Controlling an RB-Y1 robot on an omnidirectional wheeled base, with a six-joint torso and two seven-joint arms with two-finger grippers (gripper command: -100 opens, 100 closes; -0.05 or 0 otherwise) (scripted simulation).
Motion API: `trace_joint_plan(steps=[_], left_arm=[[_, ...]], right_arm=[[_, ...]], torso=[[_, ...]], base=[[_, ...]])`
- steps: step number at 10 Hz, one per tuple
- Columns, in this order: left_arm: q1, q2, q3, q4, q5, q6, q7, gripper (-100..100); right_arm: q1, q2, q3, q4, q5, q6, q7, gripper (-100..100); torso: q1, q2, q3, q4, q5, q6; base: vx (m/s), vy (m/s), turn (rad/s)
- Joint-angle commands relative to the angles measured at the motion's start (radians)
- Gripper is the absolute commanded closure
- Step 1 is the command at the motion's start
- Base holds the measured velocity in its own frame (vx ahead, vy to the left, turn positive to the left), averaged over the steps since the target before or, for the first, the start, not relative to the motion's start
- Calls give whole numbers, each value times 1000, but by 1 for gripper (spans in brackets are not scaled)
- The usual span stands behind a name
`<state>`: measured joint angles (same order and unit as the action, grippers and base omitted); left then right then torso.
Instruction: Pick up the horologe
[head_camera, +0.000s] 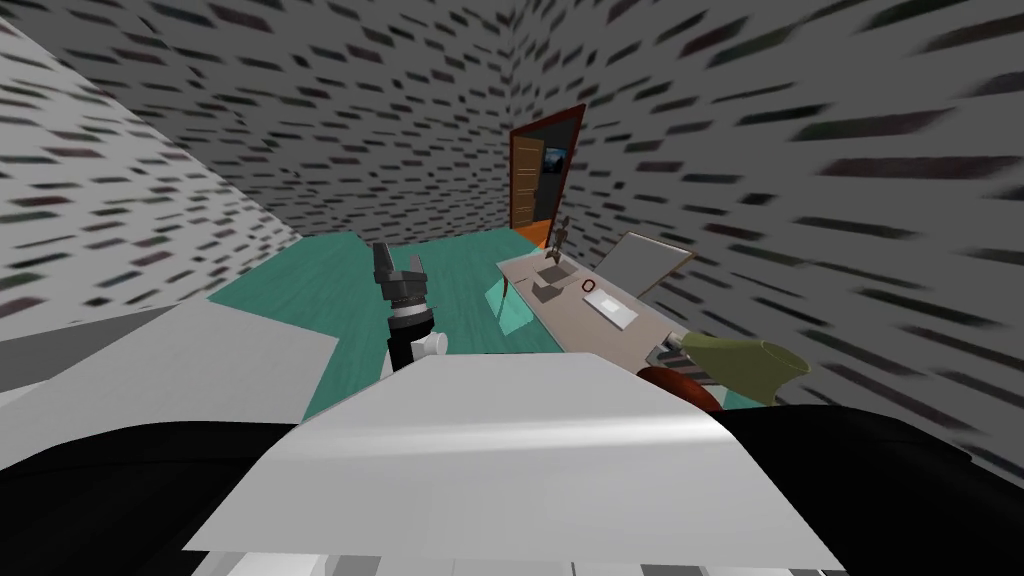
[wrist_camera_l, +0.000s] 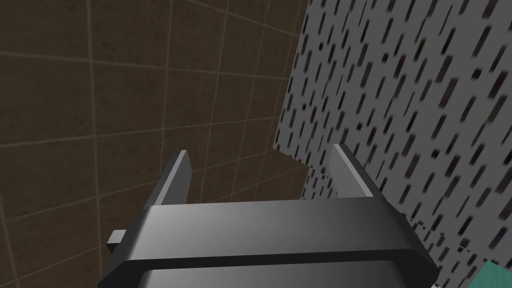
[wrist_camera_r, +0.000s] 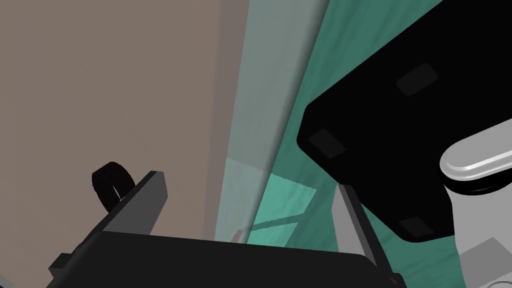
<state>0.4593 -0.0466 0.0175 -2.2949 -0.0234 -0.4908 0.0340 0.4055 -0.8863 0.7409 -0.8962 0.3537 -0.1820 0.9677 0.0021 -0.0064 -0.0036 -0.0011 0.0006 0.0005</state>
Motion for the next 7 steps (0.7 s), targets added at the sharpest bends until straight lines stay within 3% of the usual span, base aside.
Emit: trace_joint_plan(steps=[1,5,7], left_arm=[[0,0,0,0,0,0,0,0],[0,0,0,0,0,0,0,0],[0,0,0,0,0,0,0,0]], right_arm=[[-12,1,1,50,1,-18,20,-100],[-13,-22,16,107,-3,-17,54,-100],[-17,-33,33,150,-8,-21,88,-100]], torso=[[0,0,0,0,0,0],[0,2,1,0,0,1],[0,0,0,0,0,0]], base=[[89,1,65],[61,-3,72],[149,-9,195]])
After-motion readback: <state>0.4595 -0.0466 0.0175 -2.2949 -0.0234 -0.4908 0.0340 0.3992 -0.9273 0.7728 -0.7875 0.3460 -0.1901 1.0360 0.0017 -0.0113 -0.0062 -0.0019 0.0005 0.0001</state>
